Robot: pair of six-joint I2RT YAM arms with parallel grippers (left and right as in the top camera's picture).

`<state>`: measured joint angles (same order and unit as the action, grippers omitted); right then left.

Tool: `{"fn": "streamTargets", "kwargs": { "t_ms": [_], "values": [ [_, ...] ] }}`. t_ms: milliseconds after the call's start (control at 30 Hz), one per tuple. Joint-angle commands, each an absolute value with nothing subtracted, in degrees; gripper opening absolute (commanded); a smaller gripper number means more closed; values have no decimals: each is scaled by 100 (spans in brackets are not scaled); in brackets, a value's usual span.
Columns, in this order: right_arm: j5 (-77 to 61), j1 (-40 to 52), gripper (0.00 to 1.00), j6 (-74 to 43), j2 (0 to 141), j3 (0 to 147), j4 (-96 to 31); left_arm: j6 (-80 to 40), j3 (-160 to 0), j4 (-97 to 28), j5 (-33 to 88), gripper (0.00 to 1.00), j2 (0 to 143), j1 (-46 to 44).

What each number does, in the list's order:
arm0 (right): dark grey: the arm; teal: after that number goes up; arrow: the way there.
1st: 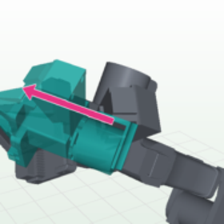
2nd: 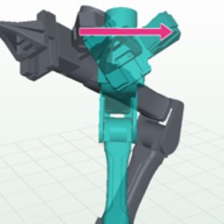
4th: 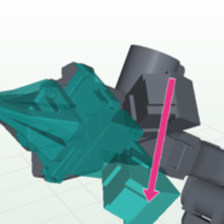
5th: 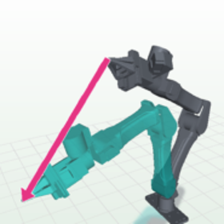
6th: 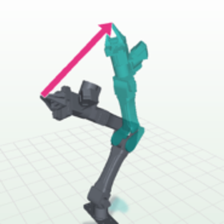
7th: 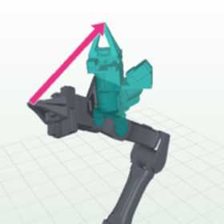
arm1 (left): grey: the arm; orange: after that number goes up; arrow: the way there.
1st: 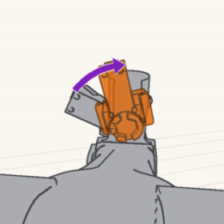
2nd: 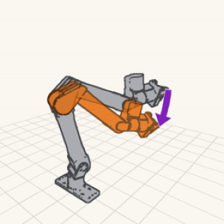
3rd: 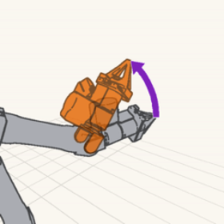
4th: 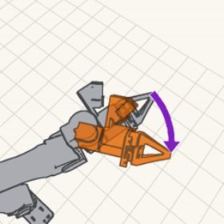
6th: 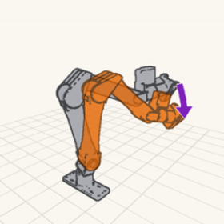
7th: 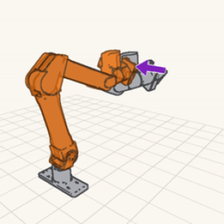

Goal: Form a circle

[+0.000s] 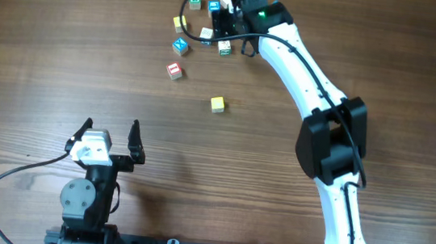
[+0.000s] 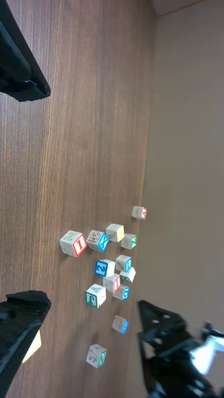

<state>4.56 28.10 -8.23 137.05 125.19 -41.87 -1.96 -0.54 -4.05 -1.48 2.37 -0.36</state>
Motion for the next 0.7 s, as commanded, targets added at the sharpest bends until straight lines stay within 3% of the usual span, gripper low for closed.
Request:
{"fn": "streamTargets", "kwargs": {
  "t_ms": [0, 200, 467, 667],
  "values": [
    [134, 2862, 80, -709, 14118, 12512, -4117, -104, -34, -410, -158, 100, 237, -10],
    [-366, 2862, 81, -462, 14462, 12512, -4062, -104, -32, -410, -158, 100, 237, -10],
    [-237, 2862, 55, -471, 14494, 12512, -4077, -104, -34, -410, -158, 100, 237, -10],
    [-237, 2869, 53, -471, 14497, 12512, -4003, -104, -32, -410, -158, 100, 237, -10]
  ]
}}
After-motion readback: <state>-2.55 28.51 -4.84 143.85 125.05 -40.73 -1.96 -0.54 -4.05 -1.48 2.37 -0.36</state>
